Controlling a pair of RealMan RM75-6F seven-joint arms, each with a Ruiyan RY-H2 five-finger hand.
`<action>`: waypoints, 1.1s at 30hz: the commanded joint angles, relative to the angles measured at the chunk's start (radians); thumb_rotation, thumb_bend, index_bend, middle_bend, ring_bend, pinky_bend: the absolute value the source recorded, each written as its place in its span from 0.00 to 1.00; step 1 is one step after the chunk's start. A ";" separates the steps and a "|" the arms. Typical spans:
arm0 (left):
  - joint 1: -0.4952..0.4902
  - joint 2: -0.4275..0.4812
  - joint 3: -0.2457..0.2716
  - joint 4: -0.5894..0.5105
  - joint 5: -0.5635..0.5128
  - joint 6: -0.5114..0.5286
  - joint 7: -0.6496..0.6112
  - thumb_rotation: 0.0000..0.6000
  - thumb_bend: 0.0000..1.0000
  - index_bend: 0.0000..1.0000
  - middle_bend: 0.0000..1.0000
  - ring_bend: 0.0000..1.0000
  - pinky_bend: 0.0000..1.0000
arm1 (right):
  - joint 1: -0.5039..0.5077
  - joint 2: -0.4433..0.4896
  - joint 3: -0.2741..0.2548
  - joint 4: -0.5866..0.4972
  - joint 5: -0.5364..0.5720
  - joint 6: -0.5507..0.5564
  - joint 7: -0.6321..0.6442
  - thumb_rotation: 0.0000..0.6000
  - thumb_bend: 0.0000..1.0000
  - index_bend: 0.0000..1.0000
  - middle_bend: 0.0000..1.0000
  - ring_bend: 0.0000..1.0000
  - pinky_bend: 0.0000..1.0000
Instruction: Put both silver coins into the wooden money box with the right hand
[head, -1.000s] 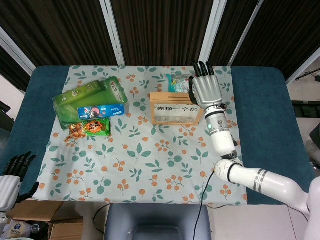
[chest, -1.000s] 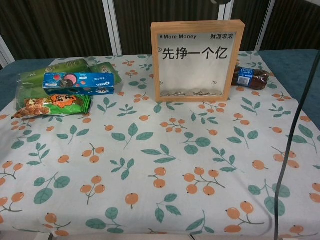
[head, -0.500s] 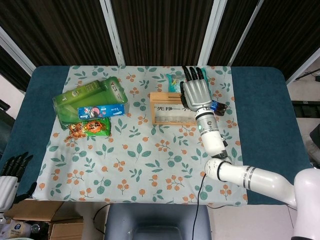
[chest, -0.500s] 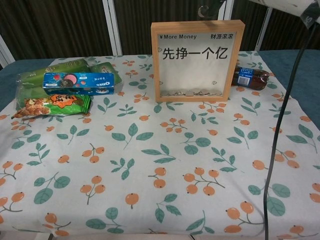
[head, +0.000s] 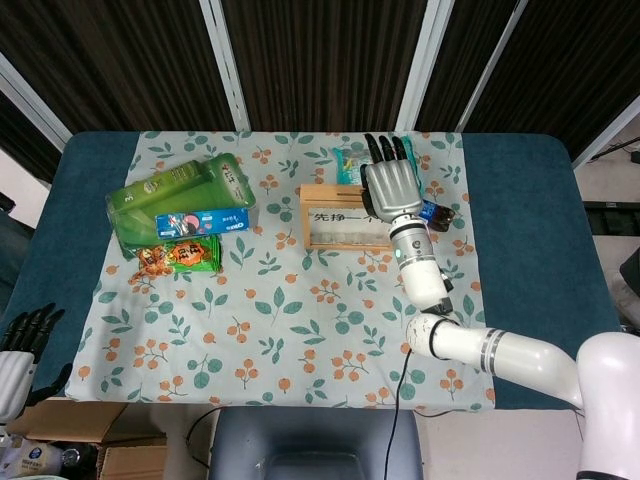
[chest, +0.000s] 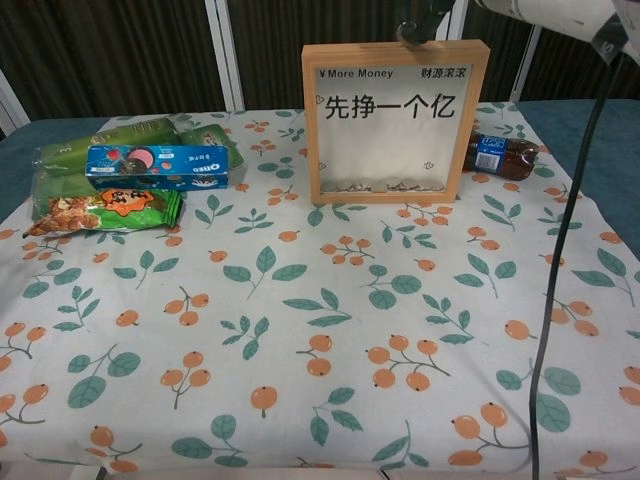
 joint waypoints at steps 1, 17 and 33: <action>0.000 0.000 0.000 0.000 0.000 -0.001 0.000 1.00 0.37 0.00 0.00 0.00 0.03 | 0.005 -0.004 -0.007 0.006 0.004 -0.002 0.004 1.00 0.61 0.70 0.14 0.00 0.00; -0.001 0.004 -0.004 -0.006 -0.002 0.000 -0.002 1.00 0.37 0.00 0.00 0.00 0.03 | -0.048 0.088 -0.014 -0.132 -0.088 0.076 0.121 1.00 0.59 0.00 0.06 0.00 0.00; -0.012 0.024 -0.008 -0.069 0.033 0.026 0.076 1.00 0.37 0.00 0.00 0.00 0.03 | -0.816 0.290 -0.522 -0.274 -0.736 0.697 0.583 1.00 0.41 0.00 0.00 0.00 0.00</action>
